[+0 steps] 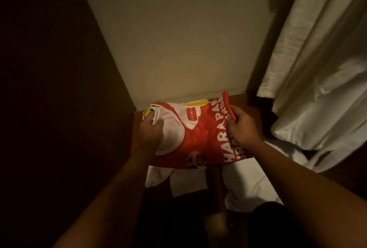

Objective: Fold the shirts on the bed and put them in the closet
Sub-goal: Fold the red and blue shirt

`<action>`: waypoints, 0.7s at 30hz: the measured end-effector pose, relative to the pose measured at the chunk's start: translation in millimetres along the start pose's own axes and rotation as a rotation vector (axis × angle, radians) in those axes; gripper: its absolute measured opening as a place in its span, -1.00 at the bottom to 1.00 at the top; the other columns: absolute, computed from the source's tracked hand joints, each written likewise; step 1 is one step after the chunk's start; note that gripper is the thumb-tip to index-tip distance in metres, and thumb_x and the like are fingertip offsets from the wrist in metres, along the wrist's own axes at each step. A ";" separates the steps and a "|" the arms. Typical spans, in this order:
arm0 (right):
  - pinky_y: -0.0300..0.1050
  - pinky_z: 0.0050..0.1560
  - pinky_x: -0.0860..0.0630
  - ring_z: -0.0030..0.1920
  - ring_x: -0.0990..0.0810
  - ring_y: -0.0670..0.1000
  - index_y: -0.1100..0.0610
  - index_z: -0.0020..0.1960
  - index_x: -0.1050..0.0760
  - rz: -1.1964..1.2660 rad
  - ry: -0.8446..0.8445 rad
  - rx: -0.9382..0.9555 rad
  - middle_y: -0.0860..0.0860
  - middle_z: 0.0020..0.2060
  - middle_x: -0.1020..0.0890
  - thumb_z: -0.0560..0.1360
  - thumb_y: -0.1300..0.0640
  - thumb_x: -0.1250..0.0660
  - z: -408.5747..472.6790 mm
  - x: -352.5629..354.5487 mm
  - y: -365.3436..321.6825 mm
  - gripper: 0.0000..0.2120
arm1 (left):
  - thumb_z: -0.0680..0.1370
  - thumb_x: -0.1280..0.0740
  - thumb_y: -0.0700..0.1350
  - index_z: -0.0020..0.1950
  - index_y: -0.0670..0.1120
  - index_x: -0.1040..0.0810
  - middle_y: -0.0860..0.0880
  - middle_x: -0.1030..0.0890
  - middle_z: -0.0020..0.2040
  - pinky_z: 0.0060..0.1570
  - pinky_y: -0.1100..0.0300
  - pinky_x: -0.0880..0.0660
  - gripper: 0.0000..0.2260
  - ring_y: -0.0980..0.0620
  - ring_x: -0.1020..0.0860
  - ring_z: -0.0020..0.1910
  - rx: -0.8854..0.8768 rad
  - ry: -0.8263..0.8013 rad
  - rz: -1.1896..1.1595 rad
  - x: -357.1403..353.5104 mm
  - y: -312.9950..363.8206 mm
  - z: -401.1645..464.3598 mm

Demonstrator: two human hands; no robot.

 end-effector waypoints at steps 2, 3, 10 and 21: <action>-0.12 0.10 -0.47 0.19 -0.57 0.00 0.09 0.51 -0.37 0.034 0.013 0.005 0.05 0.29 -0.59 0.67 0.14 -0.23 18.3 -20.6 25.8 -0.59 | 0.59 -0.34 -0.18 0.38 -0.18 -0.56 -0.20 -0.62 0.25 0.26 0.02 -0.50 -0.65 -0.14 -0.57 0.21 -0.013 0.036 -0.049 -6.0 -0.9 -3.0; -0.11 0.11 -0.48 0.22 -0.58 0.04 0.08 0.51 -0.36 0.056 0.026 0.006 0.06 0.30 -0.58 0.67 0.15 -0.23 24.6 -28.0 37.2 -0.59 | 0.60 -0.33 -0.19 0.37 -0.15 -0.57 -0.16 -0.62 0.24 0.26 0.02 -0.51 -0.66 -0.12 -0.58 0.20 -0.003 0.044 -0.075 -9.9 -12.0 2.1; -0.24 -0.01 -0.48 0.11 -0.59 -0.03 0.08 0.51 -0.37 0.110 0.071 0.091 0.06 0.30 -0.58 0.67 0.18 -0.22 68.6 -67.3 73.9 -0.59 | 0.47 -0.33 -0.06 -0.15 0.31 -0.67 0.04 -0.71 -0.07 0.10 -0.07 -0.63 -0.76 -0.05 -0.68 -0.04 0.009 0.063 -0.136 -21.4 -64.1 42.2; -0.26 -0.18 -0.51 0.02 -0.62 -0.02 0.06 0.51 -0.36 0.158 0.074 0.083 0.08 0.26 -0.59 0.68 0.17 -0.20 129.9 -83.0 59.8 -0.61 | 0.56 -0.22 -0.38 0.28 -0.08 -0.64 -0.15 -0.70 0.07 0.09 -0.01 -0.62 -0.61 -0.14 -0.67 0.00 0.082 -0.042 -0.248 -24.2 -61.2 110.1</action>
Point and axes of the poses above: each hand's wrist, its own z-axis towards the middle knuckle, its own x-axis out of the back of the hand, y = z × x, the point moved 10 cm from there along z, towards the middle knuckle
